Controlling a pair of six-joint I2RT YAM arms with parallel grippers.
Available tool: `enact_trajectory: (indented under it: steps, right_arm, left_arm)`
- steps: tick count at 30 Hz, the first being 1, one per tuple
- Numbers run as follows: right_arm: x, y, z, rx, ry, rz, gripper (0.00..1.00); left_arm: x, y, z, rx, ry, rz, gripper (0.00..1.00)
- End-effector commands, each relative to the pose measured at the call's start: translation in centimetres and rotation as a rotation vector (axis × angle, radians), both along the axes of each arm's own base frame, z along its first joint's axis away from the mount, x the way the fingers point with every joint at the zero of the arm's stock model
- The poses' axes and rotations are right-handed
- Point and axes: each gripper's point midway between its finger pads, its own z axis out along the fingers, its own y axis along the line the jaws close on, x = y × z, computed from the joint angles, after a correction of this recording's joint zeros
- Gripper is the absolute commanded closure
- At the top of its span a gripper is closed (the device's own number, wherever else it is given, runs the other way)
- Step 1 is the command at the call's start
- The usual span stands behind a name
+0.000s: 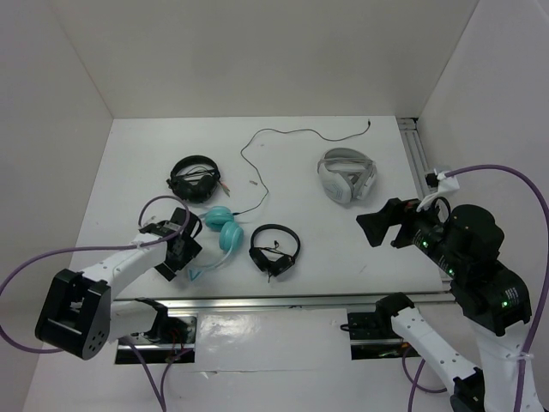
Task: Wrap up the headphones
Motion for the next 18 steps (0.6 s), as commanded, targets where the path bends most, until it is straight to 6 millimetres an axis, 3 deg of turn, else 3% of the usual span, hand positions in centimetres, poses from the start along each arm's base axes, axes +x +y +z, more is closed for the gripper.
enact_trajectory:
  steps: [1, 5, 9, 12, 13, 18]
  right_arm:
    - [0.1, 0.6, 1.3, 0.014, -0.061, 0.034, 0.0]
    - [-0.2, 0.4, 1.8, 0.023, -0.086, 0.034, 0.0]
    - [-0.2, 0.4, 1.8, 0.023, -0.087, 0.034, 0.0]
    - [-0.3, 0.6, 1.8, 0.026, -0.086, 0.044, 0.0]
    - [-0.3, 0.6, 1.8, 0.026, -0.086, 0.044, 0.0]
    - [-0.6, 0.7, 2.8, 0.04, -0.121, 0.053, 0.0]
  left_arm:
    - [0.6, 0.2, -0.9, 0.0, -0.026, 0.038, 0.14]
    - [0.6, 0.6, -1.5, 0.016, -0.015, 0.042, 0.35]
    - [0.5, 0.8, -1.7, 0.018, -0.014, 0.043, 0.71]
    - [0.2, 0.9, -1.6, 0.013, -0.019, 0.057, 0.87]
    - [-0.2, 1.2, -1.7, 0.024, -0.013, 0.059, 1.0]
    - [-0.3, 1.0, 0.4, 0.02, -0.07, -0.042, 1.0]
